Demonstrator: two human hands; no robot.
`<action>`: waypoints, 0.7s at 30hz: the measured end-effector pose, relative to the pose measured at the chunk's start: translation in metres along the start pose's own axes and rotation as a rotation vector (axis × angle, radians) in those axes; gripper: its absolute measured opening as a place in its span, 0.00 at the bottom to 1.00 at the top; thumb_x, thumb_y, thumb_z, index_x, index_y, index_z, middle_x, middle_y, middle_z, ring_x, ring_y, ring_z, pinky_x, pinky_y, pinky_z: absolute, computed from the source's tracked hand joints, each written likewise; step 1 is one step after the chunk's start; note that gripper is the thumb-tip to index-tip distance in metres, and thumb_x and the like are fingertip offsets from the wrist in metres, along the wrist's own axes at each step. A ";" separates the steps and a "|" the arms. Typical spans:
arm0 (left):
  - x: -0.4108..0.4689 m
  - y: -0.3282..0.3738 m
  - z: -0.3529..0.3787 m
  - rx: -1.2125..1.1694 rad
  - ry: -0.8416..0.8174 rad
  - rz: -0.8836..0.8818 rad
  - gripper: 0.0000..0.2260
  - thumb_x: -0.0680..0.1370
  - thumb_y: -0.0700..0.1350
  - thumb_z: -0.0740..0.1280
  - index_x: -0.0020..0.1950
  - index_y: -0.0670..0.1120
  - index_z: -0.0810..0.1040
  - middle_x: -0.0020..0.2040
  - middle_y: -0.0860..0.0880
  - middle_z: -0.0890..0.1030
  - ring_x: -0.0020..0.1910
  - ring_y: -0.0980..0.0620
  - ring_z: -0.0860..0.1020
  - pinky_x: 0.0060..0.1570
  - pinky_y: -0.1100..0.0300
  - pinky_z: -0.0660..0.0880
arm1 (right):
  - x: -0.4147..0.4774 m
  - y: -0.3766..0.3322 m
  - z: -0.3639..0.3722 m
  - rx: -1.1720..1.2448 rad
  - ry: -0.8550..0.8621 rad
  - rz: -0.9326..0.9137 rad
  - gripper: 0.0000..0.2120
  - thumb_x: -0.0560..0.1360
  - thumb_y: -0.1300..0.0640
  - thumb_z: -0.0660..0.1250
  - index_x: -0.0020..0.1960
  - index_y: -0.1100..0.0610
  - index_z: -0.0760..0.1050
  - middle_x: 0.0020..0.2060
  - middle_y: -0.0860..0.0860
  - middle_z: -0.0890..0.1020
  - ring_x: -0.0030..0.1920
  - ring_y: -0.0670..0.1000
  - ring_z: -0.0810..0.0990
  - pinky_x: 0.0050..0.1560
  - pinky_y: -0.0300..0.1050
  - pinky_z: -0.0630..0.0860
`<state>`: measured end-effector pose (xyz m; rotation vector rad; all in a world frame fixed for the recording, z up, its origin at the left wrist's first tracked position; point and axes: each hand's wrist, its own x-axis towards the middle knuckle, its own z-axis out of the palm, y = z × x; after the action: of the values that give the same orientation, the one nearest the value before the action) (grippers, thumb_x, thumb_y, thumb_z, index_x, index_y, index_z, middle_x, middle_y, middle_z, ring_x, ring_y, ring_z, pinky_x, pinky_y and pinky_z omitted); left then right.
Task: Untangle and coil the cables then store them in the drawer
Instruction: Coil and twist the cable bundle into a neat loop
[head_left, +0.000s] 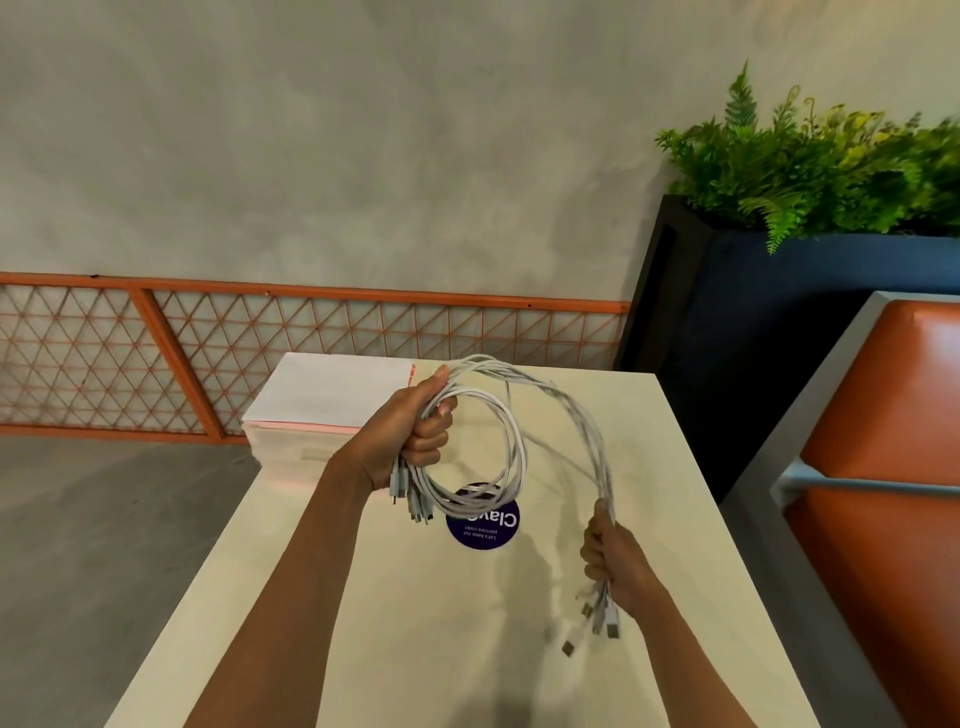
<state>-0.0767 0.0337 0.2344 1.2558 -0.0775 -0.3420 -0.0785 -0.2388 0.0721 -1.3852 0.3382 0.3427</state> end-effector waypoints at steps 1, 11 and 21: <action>0.001 -0.003 0.003 0.005 -0.015 -0.010 0.19 0.76 0.58 0.58 0.31 0.48 0.69 0.22 0.54 0.57 0.19 0.59 0.54 0.19 0.70 0.52 | 0.003 -0.008 0.005 0.075 0.024 -0.019 0.22 0.79 0.42 0.55 0.33 0.52 0.54 0.24 0.45 0.55 0.22 0.44 0.53 0.20 0.36 0.53; 0.003 -0.018 0.030 0.131 -0.195 -0.090 0.18 0.77 0.58 0.58 0.33 0.47 0.68 0.23 0.54 0.58 0.19 0.59 0.54 0.20 0.68 0.52 | 0.028 -0.089 0.054 0.791 0.095 0.049 0.25 0.83 0.49 0.51 0.29 0.54 0.53 0.15 0.47 0.56 0.14 0.45 0.54 0.16 0.31 0.51; 0.007 -0.031 0.034 0.227 -0.180 -0.113 0.18 0.78 0.58 0.58 0.33 0.48 0.67 0.25 0.51 0.57 0.21 0.56 0.53 0.22 0.64 0.51 | -0.002 -0.102 0.093 0.534 -0.199 0.175 0.27 0.83 0.50 0.50 0.26 0.56 0.63 0.18 0.49 0.64 0.18 0.46 0.63 0.21 0.35 0.59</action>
<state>-0.0844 -0.0076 0.2149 1.4554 -0.2040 -0.5561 -0.0336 -0.1624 0.1775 -0.7924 0.3554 0.4901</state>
